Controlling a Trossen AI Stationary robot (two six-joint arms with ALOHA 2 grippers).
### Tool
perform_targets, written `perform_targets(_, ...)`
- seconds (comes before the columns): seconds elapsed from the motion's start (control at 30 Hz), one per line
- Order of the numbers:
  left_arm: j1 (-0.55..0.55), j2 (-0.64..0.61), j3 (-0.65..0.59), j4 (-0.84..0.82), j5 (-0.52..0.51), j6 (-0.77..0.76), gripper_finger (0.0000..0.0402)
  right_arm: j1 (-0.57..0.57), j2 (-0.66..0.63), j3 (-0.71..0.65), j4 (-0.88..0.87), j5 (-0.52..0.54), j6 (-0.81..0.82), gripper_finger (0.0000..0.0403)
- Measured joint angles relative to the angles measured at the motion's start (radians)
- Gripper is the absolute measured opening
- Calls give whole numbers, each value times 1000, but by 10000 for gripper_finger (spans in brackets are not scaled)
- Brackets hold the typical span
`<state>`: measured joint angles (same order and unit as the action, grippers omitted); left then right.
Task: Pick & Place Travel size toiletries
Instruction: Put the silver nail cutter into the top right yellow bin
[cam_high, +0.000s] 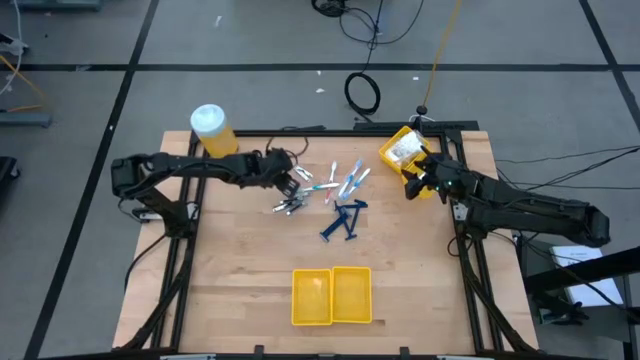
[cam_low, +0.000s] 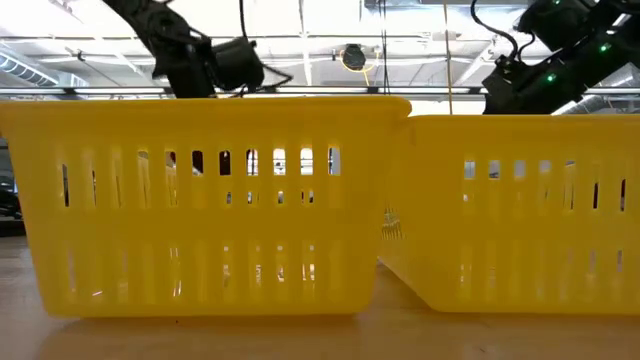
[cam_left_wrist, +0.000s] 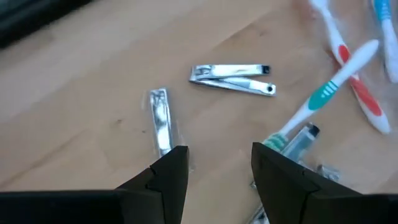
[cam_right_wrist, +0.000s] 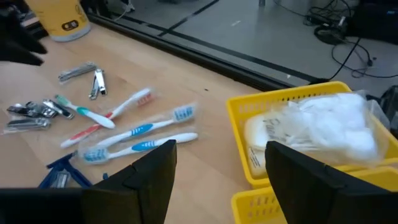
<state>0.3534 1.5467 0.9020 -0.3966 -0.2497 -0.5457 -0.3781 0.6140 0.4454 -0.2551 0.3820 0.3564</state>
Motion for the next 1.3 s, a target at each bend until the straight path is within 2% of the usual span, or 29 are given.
perform_targets(0.2, 55, 67, -18, 9, -9, -16, 170, 14, 1, 0, -1, 5, -2, 232)
perform_targets(0.47, 70, 174, -18, 37, 11, -11, 170, 14, 2, 0, 1, 6, -3, 229)
perform_targets(0.77, 76, 211, -14, 51, -8, 4, 166, 14, 2, 0, 1, 6, -6, 228)
perform_targets(0.9, 77, 212, -14, 39, -2, 17, 128, 14, 2, 0, 0, 6, -6, 227)
perform_targets(1.1, 80, 214, -15, 31, -8, 45, 16, 14, 2, 0, 0, 5, -5, 226)
perform_targets(1.3, 80, 204, -18, 17, -55, 75, 12, 14, 2, 0, -4, 5, -4, 222)
